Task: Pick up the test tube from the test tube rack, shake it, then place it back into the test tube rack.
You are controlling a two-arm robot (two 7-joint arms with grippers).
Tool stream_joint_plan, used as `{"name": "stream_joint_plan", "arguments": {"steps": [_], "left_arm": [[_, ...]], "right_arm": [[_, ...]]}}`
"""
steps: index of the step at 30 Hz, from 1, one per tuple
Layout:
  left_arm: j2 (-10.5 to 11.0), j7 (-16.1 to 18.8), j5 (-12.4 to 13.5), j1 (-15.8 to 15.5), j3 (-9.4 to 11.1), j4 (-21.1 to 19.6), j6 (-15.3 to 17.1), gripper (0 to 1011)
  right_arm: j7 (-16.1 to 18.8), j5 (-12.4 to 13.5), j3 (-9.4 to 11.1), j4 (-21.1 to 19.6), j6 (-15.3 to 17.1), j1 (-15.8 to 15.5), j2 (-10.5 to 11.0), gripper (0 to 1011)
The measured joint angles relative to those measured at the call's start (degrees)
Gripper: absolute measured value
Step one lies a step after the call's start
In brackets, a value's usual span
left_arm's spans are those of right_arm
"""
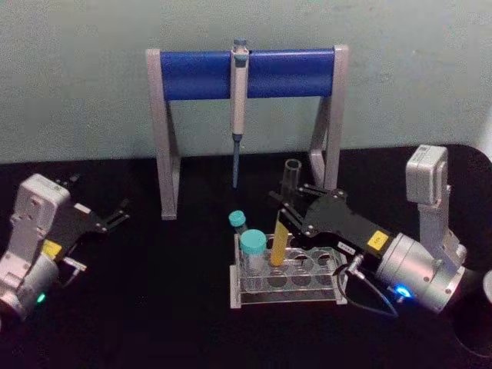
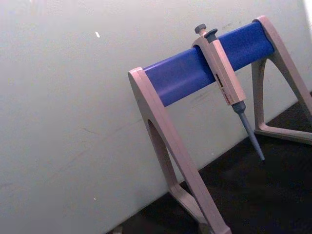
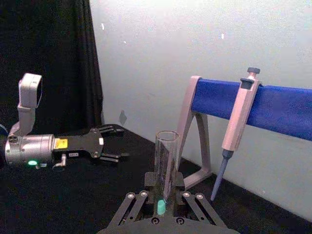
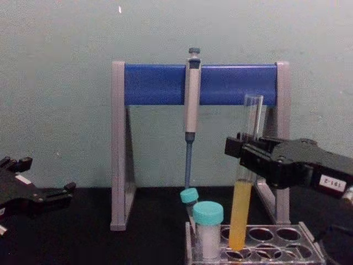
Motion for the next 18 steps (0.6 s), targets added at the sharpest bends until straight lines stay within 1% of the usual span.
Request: {"name": "stream_joint_plan", "arguments": {"steps": [18], "left_arm": [[0.0,0.0,0.0,0.0,0.0,0.0,0.0,1001]], "right_arm": [[-0.9,-1.0,-0.8,2.4,0.6,0.7,-0.6,233]]}}
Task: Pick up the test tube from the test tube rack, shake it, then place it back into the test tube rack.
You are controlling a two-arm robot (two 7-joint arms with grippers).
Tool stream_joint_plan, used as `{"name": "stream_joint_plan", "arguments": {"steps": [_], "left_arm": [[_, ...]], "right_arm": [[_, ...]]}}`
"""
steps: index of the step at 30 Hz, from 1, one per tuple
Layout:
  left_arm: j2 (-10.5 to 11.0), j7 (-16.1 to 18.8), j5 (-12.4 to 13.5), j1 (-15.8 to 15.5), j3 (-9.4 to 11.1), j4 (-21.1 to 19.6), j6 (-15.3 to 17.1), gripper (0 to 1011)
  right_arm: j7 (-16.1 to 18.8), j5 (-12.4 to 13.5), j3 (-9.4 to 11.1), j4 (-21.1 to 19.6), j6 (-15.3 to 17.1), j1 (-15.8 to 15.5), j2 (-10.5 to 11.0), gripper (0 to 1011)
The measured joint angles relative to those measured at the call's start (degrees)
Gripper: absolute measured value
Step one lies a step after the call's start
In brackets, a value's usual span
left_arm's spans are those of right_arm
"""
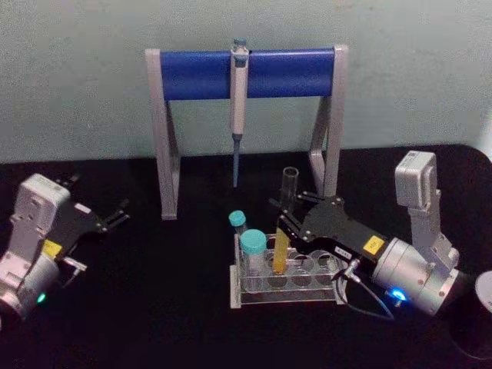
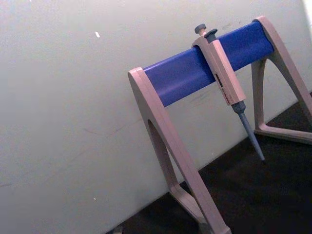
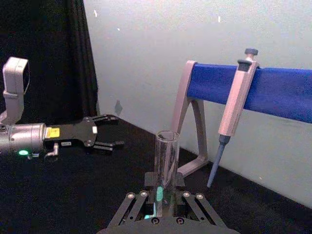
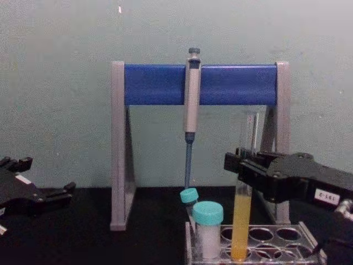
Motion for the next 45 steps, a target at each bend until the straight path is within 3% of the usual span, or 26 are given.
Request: {"name": "stream_joint_plan", "arguments": {"steps": [45], "left_arm": [[0.0,0.0,0.0,0.0,0.0,0.0,0.0,1001]], "right_arm": [[0.0,-1.2,-1.4,4.7,1.4,0.9,-1.8,233]]}}
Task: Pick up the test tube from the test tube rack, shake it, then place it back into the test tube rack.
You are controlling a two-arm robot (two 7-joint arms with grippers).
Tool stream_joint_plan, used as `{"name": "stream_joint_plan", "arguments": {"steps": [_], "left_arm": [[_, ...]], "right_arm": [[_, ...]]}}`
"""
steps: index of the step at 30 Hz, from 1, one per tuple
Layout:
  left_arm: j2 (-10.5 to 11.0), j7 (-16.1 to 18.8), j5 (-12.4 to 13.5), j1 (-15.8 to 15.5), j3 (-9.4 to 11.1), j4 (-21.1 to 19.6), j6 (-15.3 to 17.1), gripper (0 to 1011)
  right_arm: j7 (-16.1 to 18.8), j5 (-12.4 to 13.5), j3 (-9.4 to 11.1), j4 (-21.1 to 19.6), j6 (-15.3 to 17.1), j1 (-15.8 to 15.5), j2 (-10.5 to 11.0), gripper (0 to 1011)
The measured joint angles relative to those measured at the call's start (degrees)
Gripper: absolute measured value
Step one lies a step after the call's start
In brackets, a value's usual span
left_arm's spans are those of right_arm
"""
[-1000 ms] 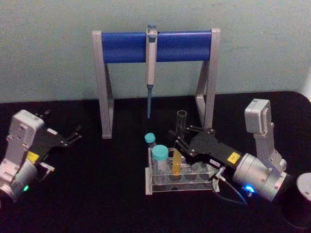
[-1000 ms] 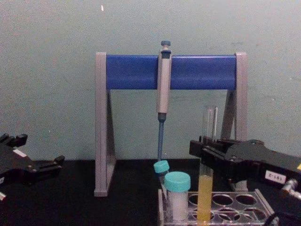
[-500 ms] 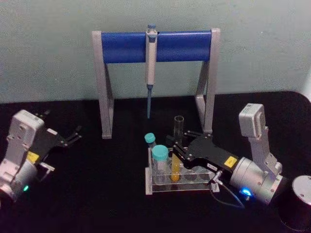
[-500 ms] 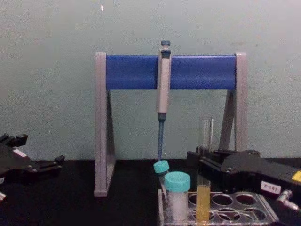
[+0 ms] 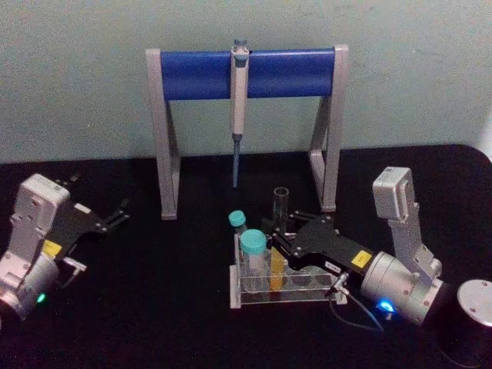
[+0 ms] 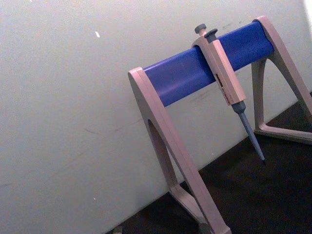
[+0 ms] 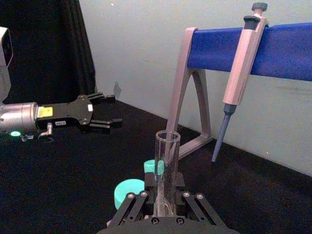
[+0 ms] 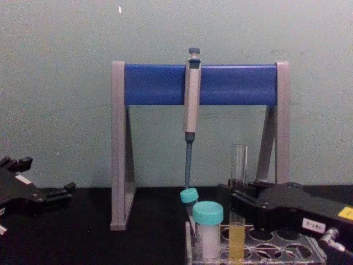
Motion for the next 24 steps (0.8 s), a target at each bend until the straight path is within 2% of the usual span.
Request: {"name": "stream_joint_plan", "arguments": {"steps": [24], "left_arm": [[0.0,0.0,0.0,0.0,0.0,0.0,0.0,1001]], "right_arm": [[-0.4,-0.3,0.0,0.7,0.3,0.2,-0.3,234]]}}
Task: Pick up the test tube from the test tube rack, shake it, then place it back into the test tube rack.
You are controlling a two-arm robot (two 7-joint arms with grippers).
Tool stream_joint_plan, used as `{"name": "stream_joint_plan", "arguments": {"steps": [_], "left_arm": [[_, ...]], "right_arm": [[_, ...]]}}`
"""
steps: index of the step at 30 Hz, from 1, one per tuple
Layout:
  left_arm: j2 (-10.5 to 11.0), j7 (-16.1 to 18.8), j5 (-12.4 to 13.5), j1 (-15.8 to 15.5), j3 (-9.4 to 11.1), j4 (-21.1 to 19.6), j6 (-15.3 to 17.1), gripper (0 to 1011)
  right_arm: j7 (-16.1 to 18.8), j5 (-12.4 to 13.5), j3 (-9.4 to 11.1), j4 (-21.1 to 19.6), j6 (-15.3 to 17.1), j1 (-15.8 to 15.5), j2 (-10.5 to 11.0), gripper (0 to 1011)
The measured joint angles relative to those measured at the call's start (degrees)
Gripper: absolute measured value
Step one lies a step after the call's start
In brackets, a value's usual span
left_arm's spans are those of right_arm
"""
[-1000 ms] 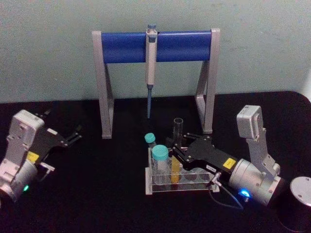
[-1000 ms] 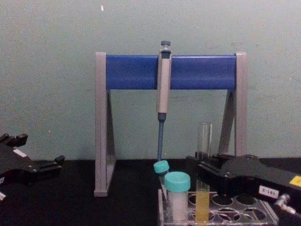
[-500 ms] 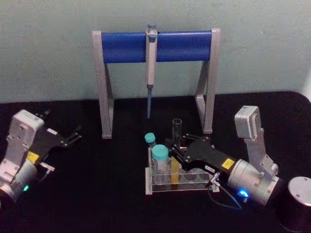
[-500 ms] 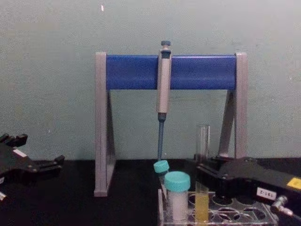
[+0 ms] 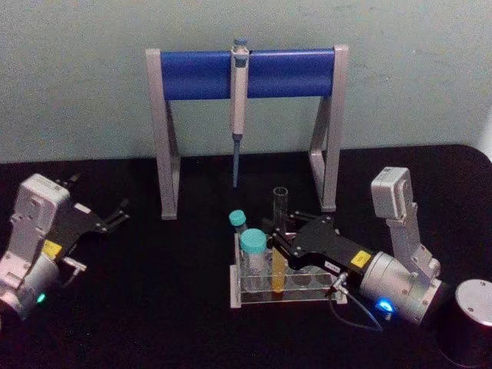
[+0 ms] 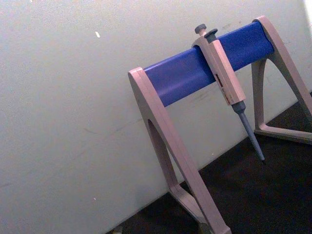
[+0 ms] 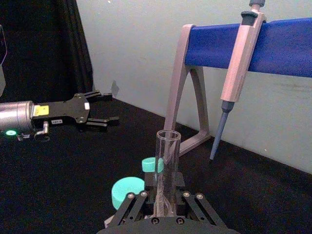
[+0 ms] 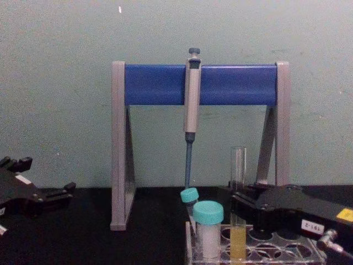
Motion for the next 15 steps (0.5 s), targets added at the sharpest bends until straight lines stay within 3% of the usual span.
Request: {"name": "stream_joint_plan", "arguments": {"steps": [8,15], "left_arm": [[0.0,0.0,0.0,0.0,0.0,0.0,0.0,1001],[0.0,0.0,0.0,0.0,0.0,0.0,0.0,1001]], "right_arm": [[0.0,0.0,0.0,0.0,0.0,0.0,0.0,263],[0.0,0.0,0.0,0.0,0.0,0.0,0.0,474]]}}
